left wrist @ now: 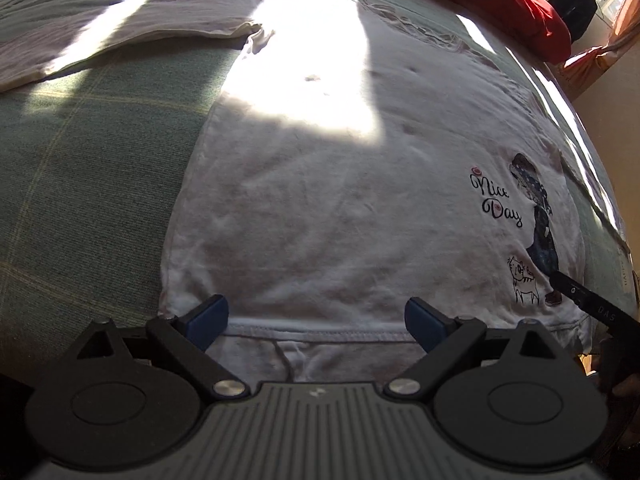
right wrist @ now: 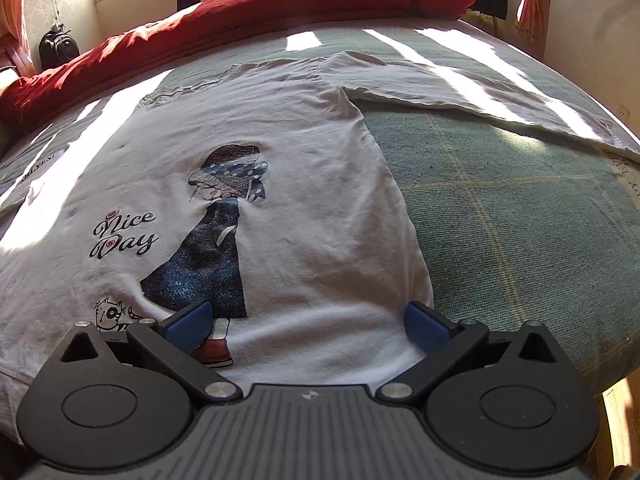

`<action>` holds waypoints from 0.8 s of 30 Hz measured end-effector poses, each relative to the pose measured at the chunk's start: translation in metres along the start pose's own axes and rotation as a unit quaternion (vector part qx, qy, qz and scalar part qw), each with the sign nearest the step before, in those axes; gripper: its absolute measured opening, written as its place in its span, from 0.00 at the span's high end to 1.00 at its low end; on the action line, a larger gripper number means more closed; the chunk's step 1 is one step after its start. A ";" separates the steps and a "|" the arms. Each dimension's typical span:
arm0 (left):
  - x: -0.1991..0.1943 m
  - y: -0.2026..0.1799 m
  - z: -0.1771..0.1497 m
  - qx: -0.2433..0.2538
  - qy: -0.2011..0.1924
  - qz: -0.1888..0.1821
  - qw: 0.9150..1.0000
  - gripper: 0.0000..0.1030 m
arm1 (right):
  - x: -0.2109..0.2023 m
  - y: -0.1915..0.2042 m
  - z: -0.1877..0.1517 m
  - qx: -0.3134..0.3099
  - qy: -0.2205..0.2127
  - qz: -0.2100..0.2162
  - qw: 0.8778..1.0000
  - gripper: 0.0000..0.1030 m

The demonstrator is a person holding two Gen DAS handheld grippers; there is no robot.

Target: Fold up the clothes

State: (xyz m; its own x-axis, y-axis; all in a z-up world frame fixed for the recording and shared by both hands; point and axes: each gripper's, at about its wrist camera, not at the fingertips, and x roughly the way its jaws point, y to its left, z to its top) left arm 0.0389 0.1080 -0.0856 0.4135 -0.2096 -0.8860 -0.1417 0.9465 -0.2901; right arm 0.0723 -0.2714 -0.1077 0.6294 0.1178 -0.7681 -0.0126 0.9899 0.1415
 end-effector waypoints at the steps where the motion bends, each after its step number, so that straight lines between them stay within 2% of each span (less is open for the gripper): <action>1: -0.004 0.002 -0.004 -0.003 -0.001 -0.004 1.000 0.08 | 0.000 0.000 0.001 0.000 0.000 0.001 1.000 0.00; 5: -0.018 0.007 -0.014 -0.010 -0.005 0.002 1.000 0.08 | -0.005 -0.001 0.006 -0.001 -0.005 0.010 1.000 0.00; 8: -0.032 0.005 -0.010 -0.002 -0.033 -0.002 0.999 0.08 | -0.015 0.000 0.021 -0.012 -0.034 0.025 0.999 0.00; 12: -0.034 -0.003 0.004 0.015 -0.061 -0.009 0.998 0.08 | -0.037 0.012 0.056 -0.081 -0.093 0.039 0.992 0.00; 14: -0.026 -0.002 0.009 0.019 -0.060 -0.005 0.998 0.08 | -0.047 0.018 0.070 -0.107 -0.112 0.036 0.987 0.00; 16: -0.014 0.008 0.011 0.000 -0.042 -0.005 0.999 0.08 | -0.057 0.020 0.078 -0.119 -0.125 0.038 0.984 0.00; 20: -0.008 0.029 0.015 -0.017 -0.008 -0.020 1.000 0.08 | -0.069 0.016 0.081 -0.121 -0.117 0.051 0.984 0.00; 22: -0.020 0.027 0.021 -0.001 -0.013 -0.012 1.000 0.08 | -0.070 0.017 0.080 -0.153 -0.097 0.064 0.981 0.00; 24: -0.032 0.021 0.028 0.018 -0.023 0.005 1.000 0.08 | -0.069 0.022 0.078 -0.207 -0.078 0.078 0.972 0.00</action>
State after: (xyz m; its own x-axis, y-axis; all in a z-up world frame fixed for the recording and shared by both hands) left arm 0.0482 0.1415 -0.0534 0.4537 -0.1900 -0.8706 -0.1134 0.9567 -0.2679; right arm 0.0889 -0.2642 -0.0032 0.7049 0.2877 -0.6484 -0.4091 0.9116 -0.0403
